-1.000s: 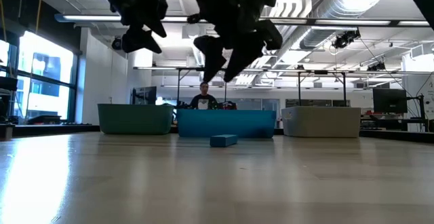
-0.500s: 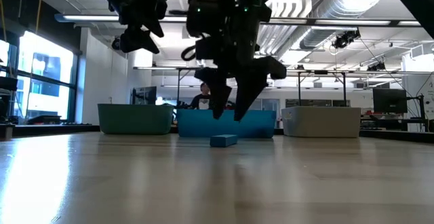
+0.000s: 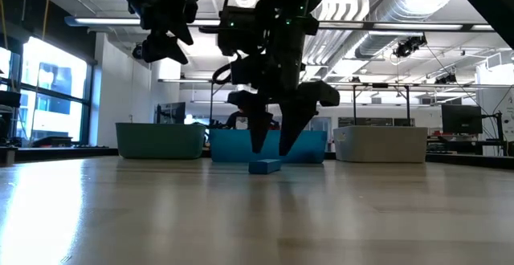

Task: Sort & place blocks by color
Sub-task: Put the blue block into the green bin

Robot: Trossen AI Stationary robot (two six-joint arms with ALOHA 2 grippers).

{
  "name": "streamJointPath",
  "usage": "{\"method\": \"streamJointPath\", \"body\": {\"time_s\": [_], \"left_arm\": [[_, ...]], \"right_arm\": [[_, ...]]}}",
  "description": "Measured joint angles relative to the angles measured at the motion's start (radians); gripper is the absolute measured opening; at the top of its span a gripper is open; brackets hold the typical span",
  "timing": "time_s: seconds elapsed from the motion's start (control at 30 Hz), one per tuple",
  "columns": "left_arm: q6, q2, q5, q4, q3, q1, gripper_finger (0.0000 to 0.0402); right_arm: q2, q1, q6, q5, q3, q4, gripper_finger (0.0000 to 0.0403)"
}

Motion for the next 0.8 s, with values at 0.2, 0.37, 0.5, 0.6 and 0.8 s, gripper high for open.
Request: {"method": "streamJointPath", "body": {"time_s": [0.2,0.37,0.5,0.6,0.8], "left_arm": [[0.000,0.000,-0.008,-0.002,0.000,0.000,0.0209],[0.011,0.000,-0.016,-0.002,0.000,0.000,0.0209],[0.018,0.000,-0.028,-0.002,0.000,0.000,0.0209],[0.019,0.001,-0.061,-0.002,0.000,0.000,0.0209],[0.019,0.001,-0.067,-0.002,0.000,0.010,0.0209]], "right_arm": [[0.023,0.005,-0.036,-0.026,0.000,0.010,0.0236],[0.050,0.011,-0.038,-0.019,0.000,0.010,0.0236],[0.058,0.013,-0.034,-0.011,0.003,0.008,0.0227],[0.058,0.014,-0.027,-0.016,0.003,0.004,0.0197],[0.059,0.014,0.024,-0.017,0.003,0.011,0.0096]]}}
